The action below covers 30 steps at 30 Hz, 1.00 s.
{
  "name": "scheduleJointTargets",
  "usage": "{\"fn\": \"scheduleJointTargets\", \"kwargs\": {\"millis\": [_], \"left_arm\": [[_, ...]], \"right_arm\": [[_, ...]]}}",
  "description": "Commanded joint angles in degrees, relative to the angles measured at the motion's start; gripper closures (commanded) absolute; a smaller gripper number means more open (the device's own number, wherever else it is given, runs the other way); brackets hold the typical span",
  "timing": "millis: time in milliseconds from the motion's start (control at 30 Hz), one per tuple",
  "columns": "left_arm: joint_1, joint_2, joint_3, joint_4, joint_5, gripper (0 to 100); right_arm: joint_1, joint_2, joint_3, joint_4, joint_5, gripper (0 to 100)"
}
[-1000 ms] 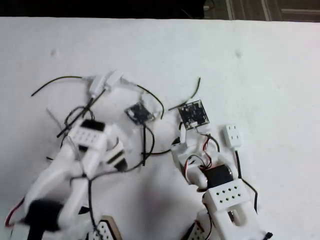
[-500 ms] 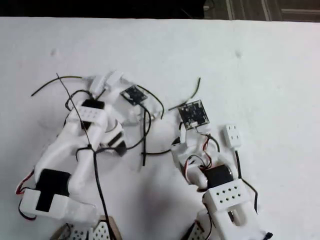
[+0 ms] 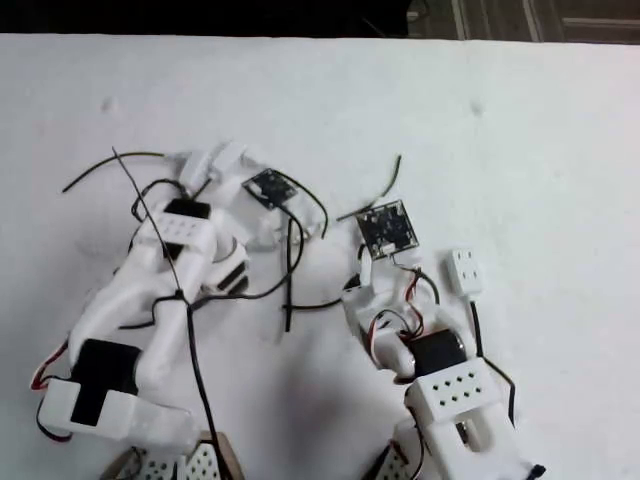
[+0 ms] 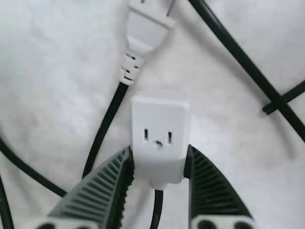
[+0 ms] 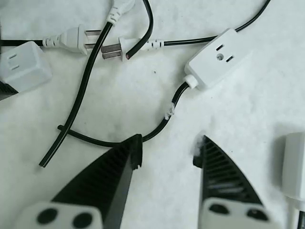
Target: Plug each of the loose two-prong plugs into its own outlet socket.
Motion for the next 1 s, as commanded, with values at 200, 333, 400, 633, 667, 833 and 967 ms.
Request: {"fn": "scheduleJointTargets", "kwargs": {"millis": [200,333,400,633,667,833,967], "left_arm": [[0.0,0.0,-1.9,0.5,0.8,77],[0.9,-0.3,-1.5,0.6,0.8,78],[0.7,-0.8,-2.3,1.6,1.2,78],[1.0,-14.7,-4.6,11.0,1.3,77],[1.1,-17.0,-4.2,11.3,1.3,77],[3.8,-22.2,1.8,11.3,1.3,73],[3.6,-19.6,4.9,6.2,2.5,72]], "right_arm": [[0.5,0.0,-0.4,-0.9,0.7,81.9],[0.5,0.0,-0.4,-0.9,0.7,81.9],[0.5,0.0,-0.4,-0.9,0.7,81.9],[0.4,0.0,-0.4,-0.9,0.7,81.9],[0.4,0.0,-0.4,-0.9,0.7,81.9],[0.3,0.0,-0.4,-0.9,0.7,81.9],[0.4,0.0,-0.4,-0.9,0.7,81.9]]}}
